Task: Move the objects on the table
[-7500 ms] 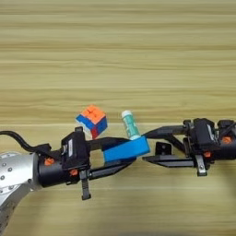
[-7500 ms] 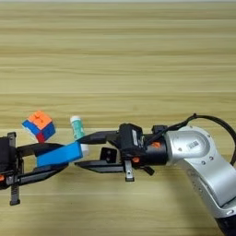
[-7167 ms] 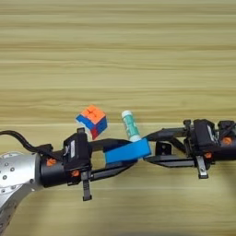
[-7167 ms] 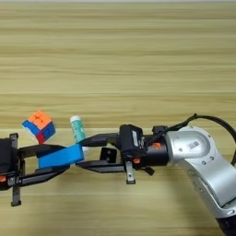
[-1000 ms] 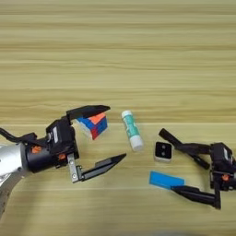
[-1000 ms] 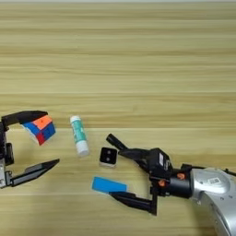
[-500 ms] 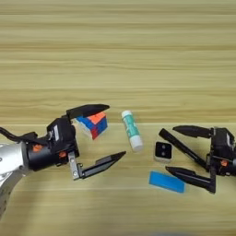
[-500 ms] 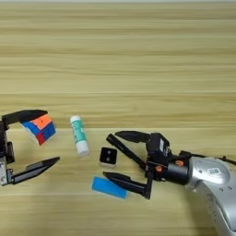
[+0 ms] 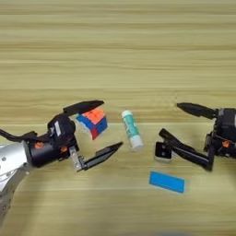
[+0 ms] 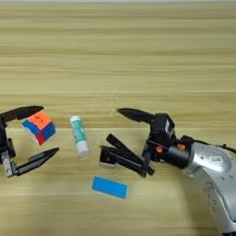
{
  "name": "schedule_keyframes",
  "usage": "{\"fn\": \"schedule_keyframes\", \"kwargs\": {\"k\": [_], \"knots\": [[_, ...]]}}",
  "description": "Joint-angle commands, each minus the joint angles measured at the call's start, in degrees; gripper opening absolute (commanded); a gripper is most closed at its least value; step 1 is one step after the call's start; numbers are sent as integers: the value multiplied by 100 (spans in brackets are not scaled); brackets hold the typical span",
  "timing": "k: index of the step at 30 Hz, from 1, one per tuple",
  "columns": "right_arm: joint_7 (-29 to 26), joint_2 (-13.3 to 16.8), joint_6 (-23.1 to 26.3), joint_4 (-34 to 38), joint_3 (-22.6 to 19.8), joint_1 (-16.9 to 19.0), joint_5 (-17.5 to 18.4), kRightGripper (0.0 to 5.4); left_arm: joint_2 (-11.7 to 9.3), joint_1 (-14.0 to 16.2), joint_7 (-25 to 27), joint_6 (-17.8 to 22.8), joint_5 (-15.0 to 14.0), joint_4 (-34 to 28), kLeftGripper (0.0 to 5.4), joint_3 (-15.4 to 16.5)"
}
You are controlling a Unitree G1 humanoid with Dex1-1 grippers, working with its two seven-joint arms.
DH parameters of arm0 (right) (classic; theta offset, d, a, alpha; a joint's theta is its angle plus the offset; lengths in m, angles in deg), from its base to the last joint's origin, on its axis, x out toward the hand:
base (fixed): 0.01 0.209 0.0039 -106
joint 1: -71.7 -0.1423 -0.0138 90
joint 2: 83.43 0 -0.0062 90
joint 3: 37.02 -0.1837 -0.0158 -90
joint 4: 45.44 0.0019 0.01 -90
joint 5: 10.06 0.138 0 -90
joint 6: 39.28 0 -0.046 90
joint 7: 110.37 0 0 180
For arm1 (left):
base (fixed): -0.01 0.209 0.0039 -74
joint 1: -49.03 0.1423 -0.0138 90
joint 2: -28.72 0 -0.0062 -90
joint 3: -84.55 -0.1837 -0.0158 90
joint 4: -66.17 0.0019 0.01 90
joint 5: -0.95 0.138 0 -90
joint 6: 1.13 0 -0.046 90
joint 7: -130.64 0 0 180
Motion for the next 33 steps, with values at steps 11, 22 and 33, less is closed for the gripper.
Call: {"fn": "schedule_keyframes", "kwargs": {"k": [11, 22, 33], "knots": [[221, -263, -6, -102, -131, -688, 46, 539, 390, -1105, -532, -258, 336, 929, 540, 12], [248, -350, -56, -234, -135, -861, -30, 539, 409, -1442, -500, -322, 392, 1314, 540, 27], [450, -195, 67, 39, -352, -771, -14, 539, 352, -1264, -510, -234, 307, 1096, 540, 121]]}}
